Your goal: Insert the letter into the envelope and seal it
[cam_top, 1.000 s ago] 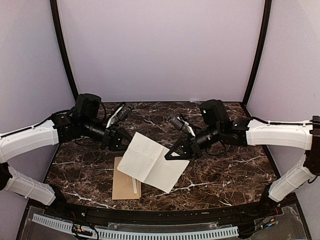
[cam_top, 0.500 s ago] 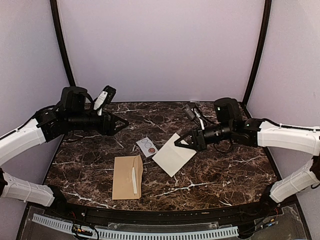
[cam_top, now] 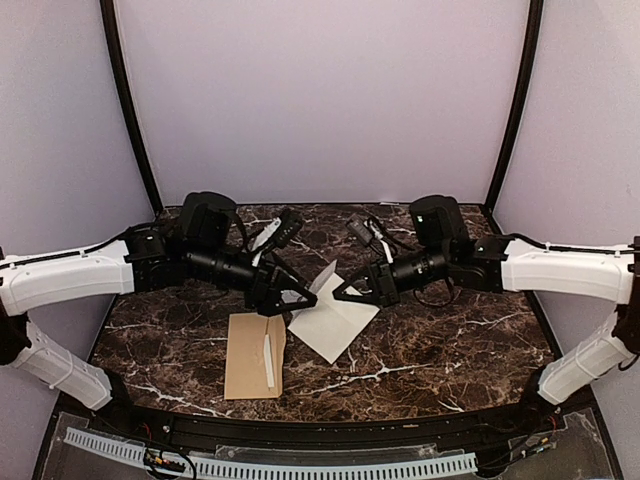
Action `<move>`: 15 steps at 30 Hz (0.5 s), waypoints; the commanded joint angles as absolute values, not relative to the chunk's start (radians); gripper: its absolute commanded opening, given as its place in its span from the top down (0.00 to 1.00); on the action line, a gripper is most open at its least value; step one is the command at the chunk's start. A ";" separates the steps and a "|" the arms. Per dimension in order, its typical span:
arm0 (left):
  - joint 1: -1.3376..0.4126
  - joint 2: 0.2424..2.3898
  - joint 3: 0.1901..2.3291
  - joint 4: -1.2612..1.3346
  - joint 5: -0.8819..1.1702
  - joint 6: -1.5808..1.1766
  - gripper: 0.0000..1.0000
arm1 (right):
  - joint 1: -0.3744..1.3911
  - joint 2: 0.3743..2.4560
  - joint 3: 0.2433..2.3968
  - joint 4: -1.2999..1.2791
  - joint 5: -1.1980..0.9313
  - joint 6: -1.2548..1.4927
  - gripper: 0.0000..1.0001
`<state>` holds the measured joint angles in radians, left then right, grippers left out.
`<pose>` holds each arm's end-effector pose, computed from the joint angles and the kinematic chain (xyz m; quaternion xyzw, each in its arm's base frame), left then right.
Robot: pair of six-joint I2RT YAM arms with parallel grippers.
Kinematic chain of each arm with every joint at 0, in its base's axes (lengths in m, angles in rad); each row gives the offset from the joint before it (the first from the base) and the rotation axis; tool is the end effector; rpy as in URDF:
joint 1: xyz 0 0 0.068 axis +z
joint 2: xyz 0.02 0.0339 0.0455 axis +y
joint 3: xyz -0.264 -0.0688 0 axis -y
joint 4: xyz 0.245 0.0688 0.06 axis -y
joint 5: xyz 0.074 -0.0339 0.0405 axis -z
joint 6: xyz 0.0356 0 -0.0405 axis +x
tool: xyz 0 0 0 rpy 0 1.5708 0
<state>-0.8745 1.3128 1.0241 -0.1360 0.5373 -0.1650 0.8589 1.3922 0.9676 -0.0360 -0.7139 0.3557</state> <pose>0.1784 -0.2418 0.3134 0.4164 0.7097 -0.4532 0.3429 0.1858 0.2510 0.2822 -0.3766 0.7254 0.5256 0.2361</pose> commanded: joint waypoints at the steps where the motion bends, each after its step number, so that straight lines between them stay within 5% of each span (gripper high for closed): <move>1: -0.917 1.369 1.079 -0.105 0.621 -0.142 0.30 | 0.883 1.416 1.025 -0.004 -0.749 0.341 1.00; 15: -0.933 1.416 1.084 -0.120 0.625 -0.132 0.91 | 0.888 1.436 1.050 -0.049 -0.719 0.305 1.00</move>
